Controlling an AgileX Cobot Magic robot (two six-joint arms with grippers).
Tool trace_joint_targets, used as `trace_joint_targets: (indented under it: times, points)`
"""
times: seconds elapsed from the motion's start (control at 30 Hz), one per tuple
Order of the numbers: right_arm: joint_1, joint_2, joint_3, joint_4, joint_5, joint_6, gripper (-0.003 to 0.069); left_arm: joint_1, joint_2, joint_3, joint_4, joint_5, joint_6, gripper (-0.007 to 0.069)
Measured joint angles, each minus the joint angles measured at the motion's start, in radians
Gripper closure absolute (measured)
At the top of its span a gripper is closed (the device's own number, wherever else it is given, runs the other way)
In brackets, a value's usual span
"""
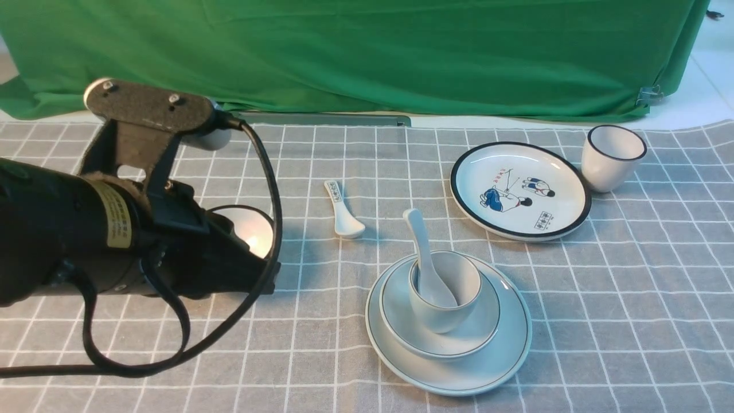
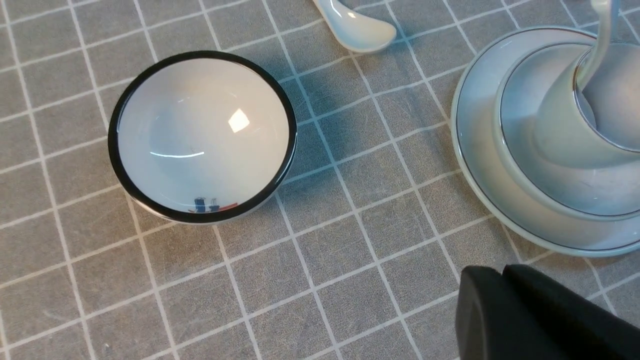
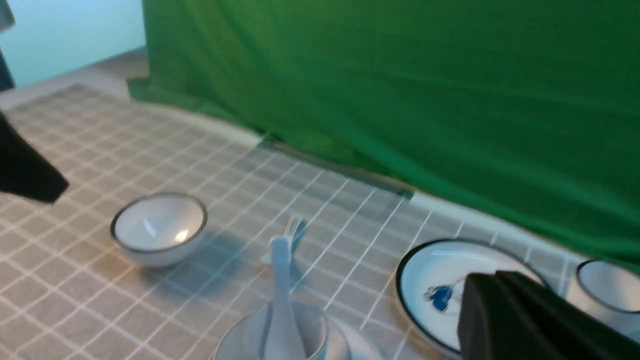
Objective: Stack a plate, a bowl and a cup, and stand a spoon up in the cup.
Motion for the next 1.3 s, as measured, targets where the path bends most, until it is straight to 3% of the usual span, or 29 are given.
trace_joint_targets:
  times: [0.23,0.33,0.87,1.1,1.3]
  points:
    - [-0.022,-0.310,0.063,-0.087,0.011,0.113,0.0640,0.000,-0.015,0.005,-0.001,-0.008,0.000,0.0615]
    - [-0.022,-0.382,0.106,-0.092,0.019,0.140,0.0639,0.000,-0.081,0.054,0.000,-0.078,0.000,0.0615]
    - [-0.022,-0.378,0.121,-0.095,0.029,0.197,0.0603,0.000,-0.681,0.440,0.009,-0.371,-0.062,0.0615]
    - [-0.022,-0.378,0.121,-0.095,0.029,0.197,0.0571,0.000,-0.727,0.440,0.005,-0.570,-0.054,0.0615]
    - [-0.022,-0.378,0.121,-0.095,0.029,0.197,0.0552,0.000,-0.727,0.440,0.010,-0.608,-0.036,0.0613]
